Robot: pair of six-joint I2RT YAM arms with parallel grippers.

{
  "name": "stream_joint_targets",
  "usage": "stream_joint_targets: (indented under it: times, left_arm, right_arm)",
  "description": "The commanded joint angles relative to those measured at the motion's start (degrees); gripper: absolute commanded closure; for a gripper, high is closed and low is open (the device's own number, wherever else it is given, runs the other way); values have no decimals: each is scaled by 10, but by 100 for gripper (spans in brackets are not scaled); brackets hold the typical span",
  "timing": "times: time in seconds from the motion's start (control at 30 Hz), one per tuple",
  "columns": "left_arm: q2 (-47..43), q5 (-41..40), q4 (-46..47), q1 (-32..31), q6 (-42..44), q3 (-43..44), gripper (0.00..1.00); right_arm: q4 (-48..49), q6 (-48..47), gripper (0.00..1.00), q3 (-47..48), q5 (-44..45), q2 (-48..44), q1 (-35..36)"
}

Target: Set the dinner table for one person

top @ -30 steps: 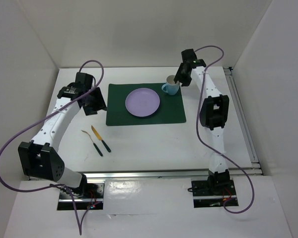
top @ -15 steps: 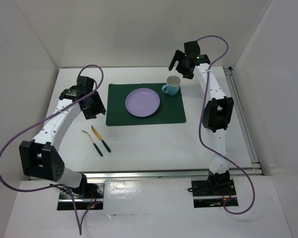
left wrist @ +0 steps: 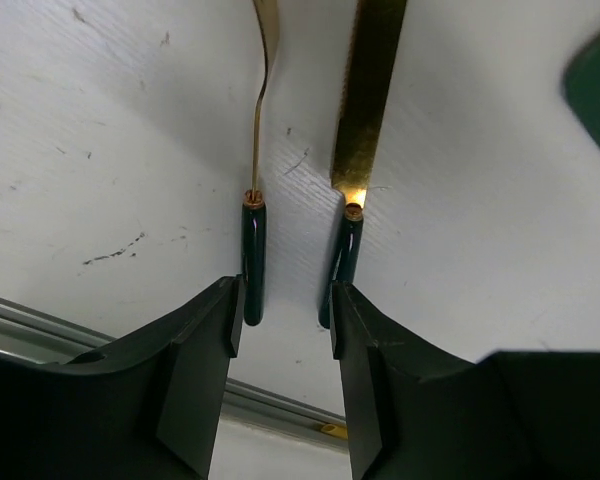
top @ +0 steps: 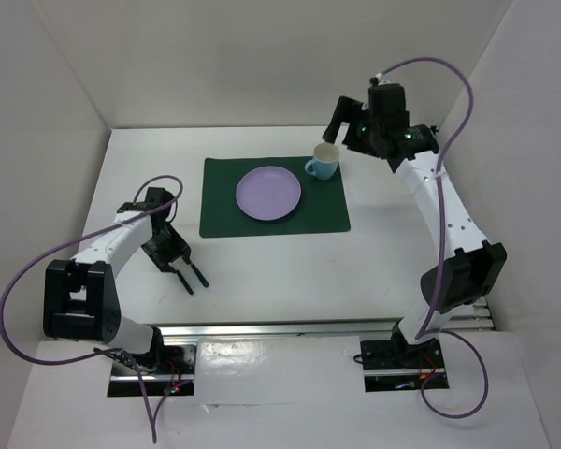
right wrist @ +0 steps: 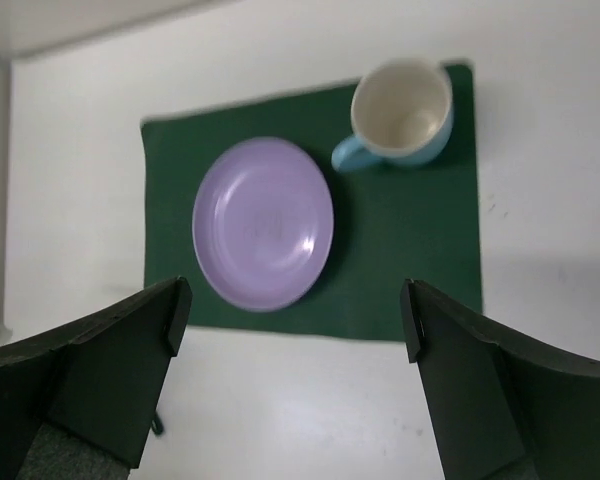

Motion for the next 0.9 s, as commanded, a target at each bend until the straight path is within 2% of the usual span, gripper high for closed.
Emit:
stream_joint_targets:
  times: [0.0,0.1,0.3,0.5,0.63,0.8,0.87]
  left_arm:
    - [-19,16,46,-1,-44,-25,44]
    - [-19,10,51,-1,-53,-38,50]
    - [-3,-21,49,-1,-81,-50,50]
    - [-10,-38,49,-1,-87,-70,39]
    - [2,-43,64,-1,-87,-96,38]
    - [23,-54,84,-1,-114,-110,45]
    - [23,-60,73,-1,-121,-110,52]
  right_arm:
    - [15,-8,1,-78,-26,2,33]
    - [8,-8,1,-109,-26,-3,38]
    - [2,-8,1,-139,-11,-23,45]
    - [-3,-8,1,-139,-5,-23,50]
    - [-8,-8,1,-128,0,-18,56]
    - [-20,-8,1,-128,18,-18,56]
    - [-26,-8,1,-128,25,-18,56]
